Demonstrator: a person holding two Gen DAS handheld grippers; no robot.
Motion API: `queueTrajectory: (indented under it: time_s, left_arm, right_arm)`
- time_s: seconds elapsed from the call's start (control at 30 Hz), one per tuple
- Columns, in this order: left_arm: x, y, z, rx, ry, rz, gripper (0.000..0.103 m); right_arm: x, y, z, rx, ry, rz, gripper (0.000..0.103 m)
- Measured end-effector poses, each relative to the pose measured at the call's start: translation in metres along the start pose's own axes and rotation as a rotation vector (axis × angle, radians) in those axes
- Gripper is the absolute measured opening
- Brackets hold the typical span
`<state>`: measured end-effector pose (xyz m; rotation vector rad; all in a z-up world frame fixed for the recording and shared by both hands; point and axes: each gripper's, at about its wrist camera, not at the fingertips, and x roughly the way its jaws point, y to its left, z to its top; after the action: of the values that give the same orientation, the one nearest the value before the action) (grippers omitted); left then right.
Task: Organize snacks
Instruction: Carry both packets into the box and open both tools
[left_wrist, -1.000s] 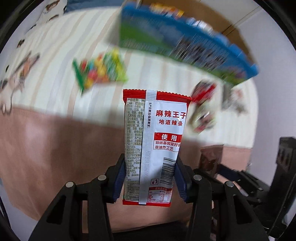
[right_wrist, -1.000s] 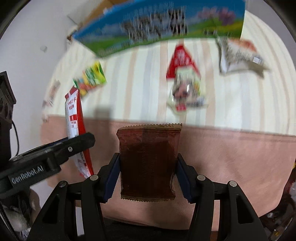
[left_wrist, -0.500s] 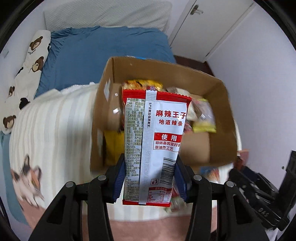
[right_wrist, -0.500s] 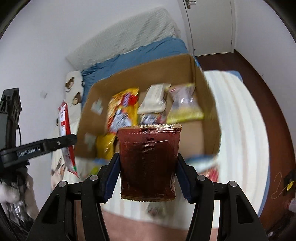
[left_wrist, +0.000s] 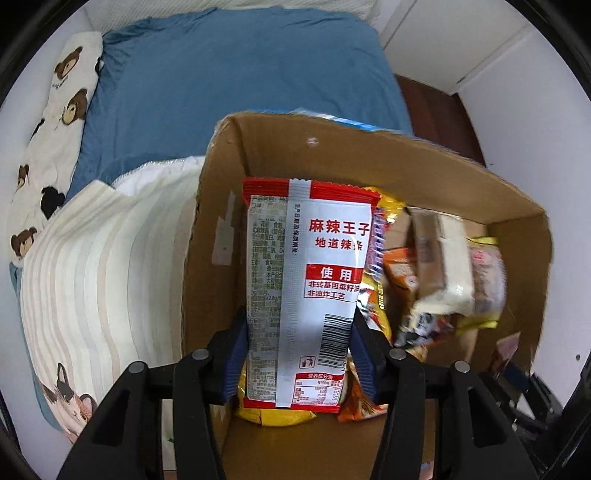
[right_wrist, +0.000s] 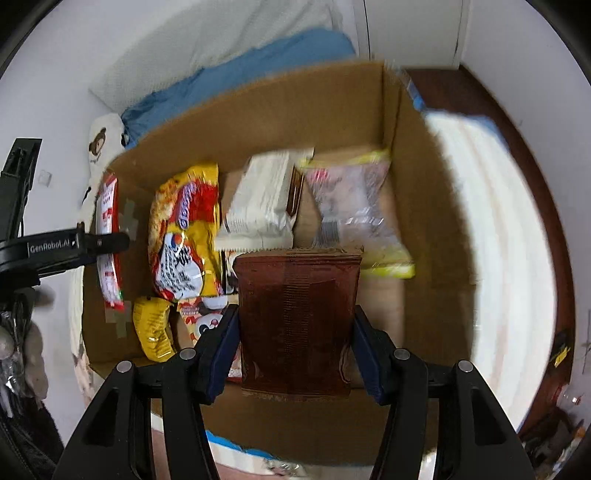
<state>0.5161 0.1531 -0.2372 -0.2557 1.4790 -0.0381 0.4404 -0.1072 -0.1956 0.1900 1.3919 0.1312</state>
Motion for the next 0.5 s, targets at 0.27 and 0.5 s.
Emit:
queueTrajectory:
  time_s: [0.27, 0.5]
  left_arm:
    - [0.009, -0.001, 0.003, 0.021, 0.013, -0.037, 0.087]
    - [-0.003, -0.005, -0.012, 0.034, -0.04, -0.03, 0.087]
  right_arm:
    - [0.024, 0.013, -0.006, -0.053, 0.093, -0.029, 0.097]
    - [0.013, 0.013, -0.011, -0.055, 0.055, -0.04, 0.097]
